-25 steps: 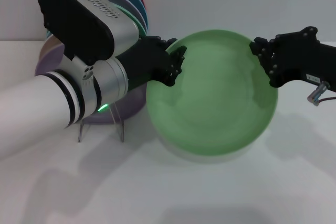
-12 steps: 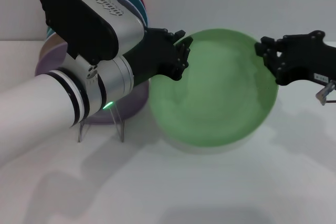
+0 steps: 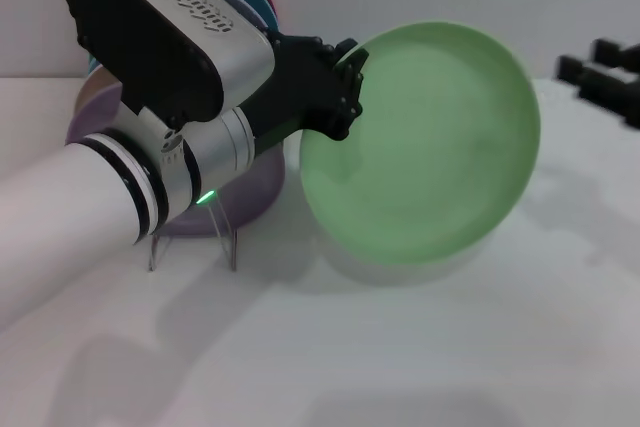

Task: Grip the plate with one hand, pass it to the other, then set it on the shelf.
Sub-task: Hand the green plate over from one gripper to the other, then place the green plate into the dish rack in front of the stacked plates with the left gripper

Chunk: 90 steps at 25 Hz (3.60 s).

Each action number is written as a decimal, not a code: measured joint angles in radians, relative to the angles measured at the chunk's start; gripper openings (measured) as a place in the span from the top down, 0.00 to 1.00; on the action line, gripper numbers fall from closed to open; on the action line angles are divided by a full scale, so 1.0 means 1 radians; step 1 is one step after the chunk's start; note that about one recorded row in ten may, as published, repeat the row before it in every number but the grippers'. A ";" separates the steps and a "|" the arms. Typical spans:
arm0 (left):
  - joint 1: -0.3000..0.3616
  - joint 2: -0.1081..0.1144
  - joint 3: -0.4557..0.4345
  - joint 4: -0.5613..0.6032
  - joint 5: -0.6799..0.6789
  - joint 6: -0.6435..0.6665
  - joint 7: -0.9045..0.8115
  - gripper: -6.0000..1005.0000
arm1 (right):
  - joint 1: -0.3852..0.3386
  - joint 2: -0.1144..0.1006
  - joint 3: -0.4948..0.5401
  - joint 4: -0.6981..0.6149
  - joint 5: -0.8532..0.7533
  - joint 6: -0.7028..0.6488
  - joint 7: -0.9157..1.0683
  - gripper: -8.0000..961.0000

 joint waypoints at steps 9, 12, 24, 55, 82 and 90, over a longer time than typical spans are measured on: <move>0.110 0.003 0.105 -0.063 0.009 0.242 0.209 0.94 | 0.089 -0.005 0.527 -0.428 0.378 0.419 -0.126 0.42; 0.142 0.011 0.183 -0.020 0.032 0.472 0.267 0.94 | 0.128 -0.006 0.702 -0.604 0.384 0.498 -0.224 0.42; 0.134 0.073 0.245 0.450 0.460 1.408 -0.195 0.94 | 0.133 -0.006 0.752 -0.790 0.361 0.533 -0.430 0.42; -0.283 0.099 0.126 1.588 0.473 2.110 -0.577 0.94 | 0.149 -0.004 0.725 -0.805 0.342 0.664 -0.517 0.42; -0.325 0.126 0.149 1.627 0.473 2.041 -0.532 0.92 | 0.143 -0.004 0.659 -0.798 0.350 0.705 -0.573 0.42; -0.326 0.120 0.158 1.627 0.473 1.994 -0.516 0.91 | 0.142 -0.005 0.658 -0.791 0.351 0.719 -0.573 0.42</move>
